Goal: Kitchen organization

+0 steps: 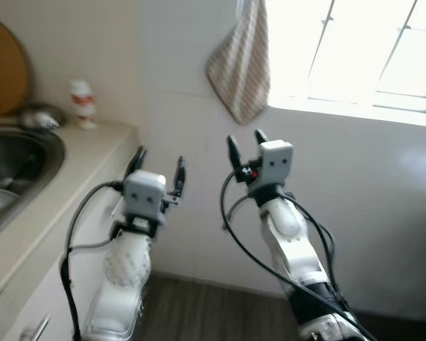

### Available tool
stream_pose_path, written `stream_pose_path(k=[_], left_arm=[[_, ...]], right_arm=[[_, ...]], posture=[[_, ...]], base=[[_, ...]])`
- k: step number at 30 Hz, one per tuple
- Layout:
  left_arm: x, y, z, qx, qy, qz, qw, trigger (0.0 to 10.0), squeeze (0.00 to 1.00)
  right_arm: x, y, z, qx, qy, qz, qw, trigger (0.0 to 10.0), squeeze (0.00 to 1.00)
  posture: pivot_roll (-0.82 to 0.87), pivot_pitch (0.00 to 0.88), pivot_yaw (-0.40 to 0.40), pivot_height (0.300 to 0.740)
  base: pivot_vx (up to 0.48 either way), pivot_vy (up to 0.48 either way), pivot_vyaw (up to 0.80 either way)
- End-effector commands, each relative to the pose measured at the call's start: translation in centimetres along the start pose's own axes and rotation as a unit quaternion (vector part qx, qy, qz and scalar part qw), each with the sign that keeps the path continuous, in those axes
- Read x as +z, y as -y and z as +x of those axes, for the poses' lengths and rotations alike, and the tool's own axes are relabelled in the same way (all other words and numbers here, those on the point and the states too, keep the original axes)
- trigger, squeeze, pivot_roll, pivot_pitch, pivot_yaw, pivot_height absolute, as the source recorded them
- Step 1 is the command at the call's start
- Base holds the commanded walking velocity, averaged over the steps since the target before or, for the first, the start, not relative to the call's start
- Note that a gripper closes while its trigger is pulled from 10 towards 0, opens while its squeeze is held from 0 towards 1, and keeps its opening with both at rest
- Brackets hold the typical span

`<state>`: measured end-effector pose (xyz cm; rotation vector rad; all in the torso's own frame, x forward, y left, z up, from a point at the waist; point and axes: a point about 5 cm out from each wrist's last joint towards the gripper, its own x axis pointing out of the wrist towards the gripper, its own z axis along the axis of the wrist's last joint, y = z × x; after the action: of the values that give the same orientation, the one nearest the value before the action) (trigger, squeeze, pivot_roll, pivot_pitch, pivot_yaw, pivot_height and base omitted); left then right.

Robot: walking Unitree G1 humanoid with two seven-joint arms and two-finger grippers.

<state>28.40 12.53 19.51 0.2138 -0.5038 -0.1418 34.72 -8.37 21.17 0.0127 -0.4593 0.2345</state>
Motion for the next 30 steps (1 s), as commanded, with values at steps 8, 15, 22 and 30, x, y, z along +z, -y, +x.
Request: stream_pose_path(k=[8,15,22,30], left_arm=[[-0.5,-0.1,-0.1,0.001,-0.014,0.013,1.000,10.0,0.00],[-0.6,0.0,0.0,-0.001,-0.018,0.015,1.000,10.0,0.00],[-0.8,-0.1,-0.2,0.000,-0.022,0.015,1.000,10.0,0.00],[-0.9,-0.2,-0.2,0.004,-0.026,0.014,1.000,10.0,0.00]], right_arm=[[-0.9,0.3,-0.1,-0.024,-0.033,0.004,0.999,10.0,0.00],[-1.0,0.6,0.0,-0.033,-0.040,0.003,0.999,10.0,0.00],[-1.5,0.9,-0.1,-0.040,-0.055,-0.003,0.998,10.0,0.00],[-1.7,0.7,-0.1,-0.039,-0.066,-0.009,0.997,10.0,0.00]], posture=[[0.01,0.000,-0.035,0.736],[0.01,0.000,-0.034,0.736],[0.01,0.000,-0.036,0.736],[0.01,0.000,-0.037,0.736]], base=[[0.000,-0.391,-0.80],[0.000,-0.480,-0.80],[0.000,-0.480,-0.22],[0.000,-0.360,0.00]])
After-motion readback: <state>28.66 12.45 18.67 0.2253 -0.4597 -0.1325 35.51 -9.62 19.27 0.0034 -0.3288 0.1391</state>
